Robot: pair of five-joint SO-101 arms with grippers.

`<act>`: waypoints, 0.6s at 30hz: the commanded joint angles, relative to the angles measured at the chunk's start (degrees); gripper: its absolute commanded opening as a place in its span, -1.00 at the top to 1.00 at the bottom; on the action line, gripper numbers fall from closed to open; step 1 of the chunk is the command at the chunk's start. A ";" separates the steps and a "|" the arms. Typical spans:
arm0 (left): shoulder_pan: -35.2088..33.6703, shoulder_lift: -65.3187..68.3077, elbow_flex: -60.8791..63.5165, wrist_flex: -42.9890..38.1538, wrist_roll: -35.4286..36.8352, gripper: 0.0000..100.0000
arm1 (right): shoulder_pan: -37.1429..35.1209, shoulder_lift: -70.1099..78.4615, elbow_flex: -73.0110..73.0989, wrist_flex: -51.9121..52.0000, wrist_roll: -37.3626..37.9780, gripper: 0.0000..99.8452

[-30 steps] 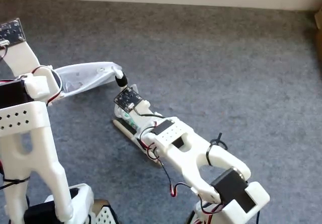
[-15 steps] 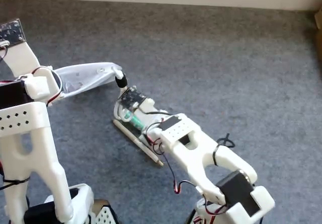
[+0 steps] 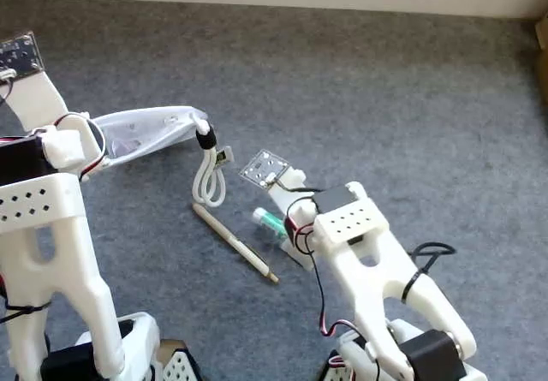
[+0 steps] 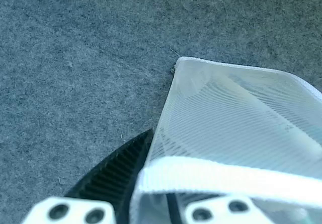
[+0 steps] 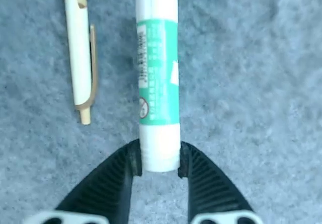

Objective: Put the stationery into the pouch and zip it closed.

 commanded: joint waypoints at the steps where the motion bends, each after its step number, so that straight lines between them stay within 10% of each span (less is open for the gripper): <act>1: -1.10 -0.66 -0.13 -1.14 0.53 0.99 | 0.84 -2.95 -0.57 0.75 0.88 0.63; 18: -1.01 -0.48 -0.13 -1.14 0.53 0.99 | -5.23 -2.86 -0.57 -11.82 -4.13 0.62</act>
